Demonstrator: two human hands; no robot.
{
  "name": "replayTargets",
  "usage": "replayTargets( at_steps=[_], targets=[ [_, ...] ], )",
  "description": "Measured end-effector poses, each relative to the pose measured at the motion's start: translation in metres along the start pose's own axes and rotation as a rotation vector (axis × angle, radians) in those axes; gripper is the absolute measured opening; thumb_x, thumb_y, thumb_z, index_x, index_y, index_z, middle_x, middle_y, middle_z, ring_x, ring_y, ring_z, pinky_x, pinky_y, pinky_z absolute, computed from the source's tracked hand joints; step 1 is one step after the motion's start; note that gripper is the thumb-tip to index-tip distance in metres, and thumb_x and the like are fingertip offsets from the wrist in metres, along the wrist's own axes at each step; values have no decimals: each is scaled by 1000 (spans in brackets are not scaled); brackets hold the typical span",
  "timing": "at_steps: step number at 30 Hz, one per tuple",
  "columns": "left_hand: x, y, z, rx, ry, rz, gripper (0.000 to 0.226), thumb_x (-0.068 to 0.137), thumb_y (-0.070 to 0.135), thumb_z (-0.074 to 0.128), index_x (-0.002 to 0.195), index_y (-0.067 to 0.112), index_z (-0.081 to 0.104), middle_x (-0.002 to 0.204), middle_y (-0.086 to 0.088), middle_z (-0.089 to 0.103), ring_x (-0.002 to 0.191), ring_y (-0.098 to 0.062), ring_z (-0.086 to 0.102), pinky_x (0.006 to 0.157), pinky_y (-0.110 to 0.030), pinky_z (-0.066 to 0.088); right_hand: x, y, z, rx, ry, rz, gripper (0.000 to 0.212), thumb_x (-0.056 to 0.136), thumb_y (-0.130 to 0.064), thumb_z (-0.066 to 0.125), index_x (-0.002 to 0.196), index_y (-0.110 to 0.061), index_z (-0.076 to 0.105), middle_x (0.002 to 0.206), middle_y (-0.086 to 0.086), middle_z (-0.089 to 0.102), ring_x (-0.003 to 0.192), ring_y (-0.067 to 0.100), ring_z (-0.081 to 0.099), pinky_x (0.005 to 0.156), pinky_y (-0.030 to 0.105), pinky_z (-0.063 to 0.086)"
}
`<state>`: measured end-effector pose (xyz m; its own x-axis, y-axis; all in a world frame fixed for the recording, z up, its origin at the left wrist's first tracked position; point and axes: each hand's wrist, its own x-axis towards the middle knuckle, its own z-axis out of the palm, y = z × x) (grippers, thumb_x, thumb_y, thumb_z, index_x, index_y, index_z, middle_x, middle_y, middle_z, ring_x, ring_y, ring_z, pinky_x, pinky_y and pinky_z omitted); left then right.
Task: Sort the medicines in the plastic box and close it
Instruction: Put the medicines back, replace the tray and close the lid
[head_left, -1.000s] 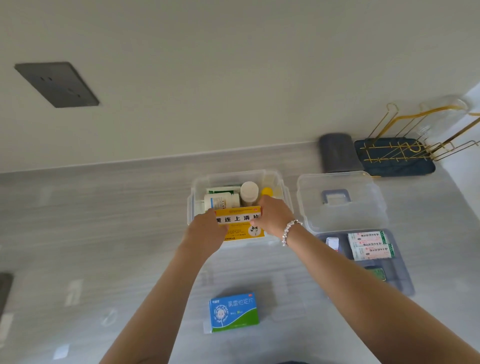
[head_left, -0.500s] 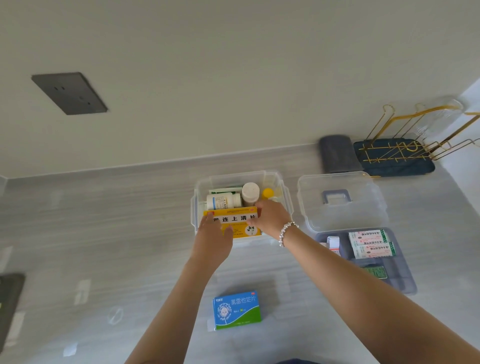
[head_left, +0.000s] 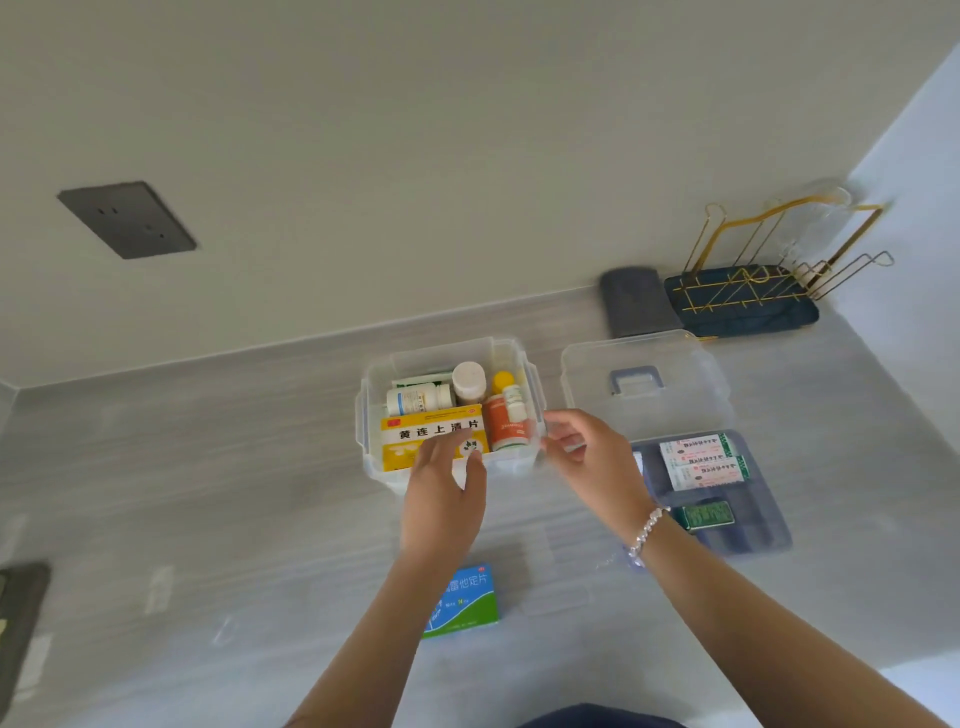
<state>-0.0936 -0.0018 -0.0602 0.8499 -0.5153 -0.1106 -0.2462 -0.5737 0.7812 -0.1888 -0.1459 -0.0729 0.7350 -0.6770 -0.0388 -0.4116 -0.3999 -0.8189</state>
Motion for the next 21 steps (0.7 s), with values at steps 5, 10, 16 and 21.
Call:
replayTargets(
  at_steps=[5,10,16,21],
  targets=[
    [-31,23,55,-55,-156,-21,27,91,23,50,116,23,60,115,3,60,97,-11,59,83,-24,49,-34,59,-49,-72,91,186,24,84,-20,63,108,-16,63,97,3,69,81,11,59,76,20,46],
    [-50,34,111,-76,-318,-95,24,92,22,48,112,23,60,114,1,60,88,-5,56,78,-17,42,-55,117,-91,-156,89,403,33,85,-27,62,116,-14,60,114,9,67,96,19,63,79,26,48],
    [-52,36,170,-76,-398,-287,38,91,27,51,128,18,49,133,-6,52,106,-18,58,76,-24,45,-61,162,-128,-376,42,482,47,84,-34,59,126,-15,52,124,12,59,114,30,52,97,40,46],
    [-48,32,199,-89,-391,-452,41,89,23,52,127,9,47,129,-13,51,111,-29,54,82,-39,49,-53,180,-143,-223,-124,573,54,86,-35,57,133,-13,44,131,12,54,122,31,47,102,43,42]
  ],
)
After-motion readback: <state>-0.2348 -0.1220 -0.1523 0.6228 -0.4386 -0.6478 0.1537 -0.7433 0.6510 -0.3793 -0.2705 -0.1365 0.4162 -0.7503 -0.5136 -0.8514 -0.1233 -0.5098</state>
